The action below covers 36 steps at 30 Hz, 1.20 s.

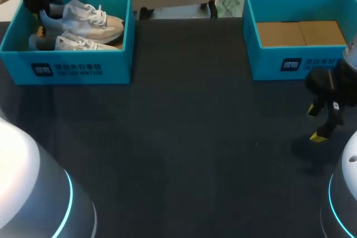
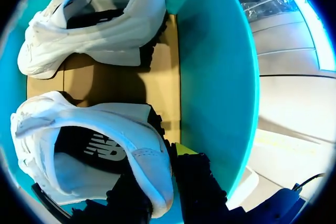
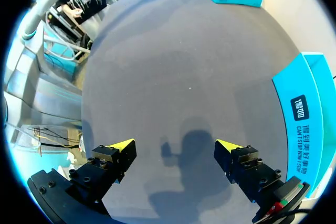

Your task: Take the shoe out of the shoebox, open the shoe tongue, remove and reinsert the insole, then place the shoe into the shoebox

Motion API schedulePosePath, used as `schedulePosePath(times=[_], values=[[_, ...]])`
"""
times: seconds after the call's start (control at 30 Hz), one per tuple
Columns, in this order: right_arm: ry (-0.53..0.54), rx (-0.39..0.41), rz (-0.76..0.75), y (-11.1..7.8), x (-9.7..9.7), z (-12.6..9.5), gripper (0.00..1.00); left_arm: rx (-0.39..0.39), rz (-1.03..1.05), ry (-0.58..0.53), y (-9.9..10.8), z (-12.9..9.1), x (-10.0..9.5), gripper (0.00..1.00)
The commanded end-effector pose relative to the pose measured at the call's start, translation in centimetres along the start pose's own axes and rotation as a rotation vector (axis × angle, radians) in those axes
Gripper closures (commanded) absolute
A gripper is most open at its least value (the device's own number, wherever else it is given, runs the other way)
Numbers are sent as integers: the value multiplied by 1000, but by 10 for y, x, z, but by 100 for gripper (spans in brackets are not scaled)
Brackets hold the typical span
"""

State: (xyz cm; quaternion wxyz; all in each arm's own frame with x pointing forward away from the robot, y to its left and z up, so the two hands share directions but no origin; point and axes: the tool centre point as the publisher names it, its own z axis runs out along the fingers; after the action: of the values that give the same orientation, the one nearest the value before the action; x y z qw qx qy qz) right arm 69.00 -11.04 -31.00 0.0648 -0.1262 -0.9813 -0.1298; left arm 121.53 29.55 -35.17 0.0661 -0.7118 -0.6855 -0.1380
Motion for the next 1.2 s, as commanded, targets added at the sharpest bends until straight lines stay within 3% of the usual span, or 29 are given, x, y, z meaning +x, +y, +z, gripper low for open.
schedulePosePath(times=[0.03,0.57,0.87,0.97,1.03,1.1,1.17,1.2], values=[[-1,0,0,0,1,0,0,4,-12,9,6,6,-1,100],[-1,0,0,0,1,0,0,29,-22,-10,8,19,-6,98],[-1,0,0,0,1,0,0,43,-32,-32,10,24,-5,69],[-1,0,0,0,1,0,0,44,-32,-45,8,21,-5,53],[-1,0,0,0,1,0,0,37,-27,-48,7,19,-5,50],[-1,0,0,0,1,0,0,43,-23,-66,6,15,-6,36],[-1,0,0,0,1,0,0,42,-22,-72,5,11,-6,30],[-1,0,0,0,1,0,0,44,-20,-83,3,6,-7,18]])
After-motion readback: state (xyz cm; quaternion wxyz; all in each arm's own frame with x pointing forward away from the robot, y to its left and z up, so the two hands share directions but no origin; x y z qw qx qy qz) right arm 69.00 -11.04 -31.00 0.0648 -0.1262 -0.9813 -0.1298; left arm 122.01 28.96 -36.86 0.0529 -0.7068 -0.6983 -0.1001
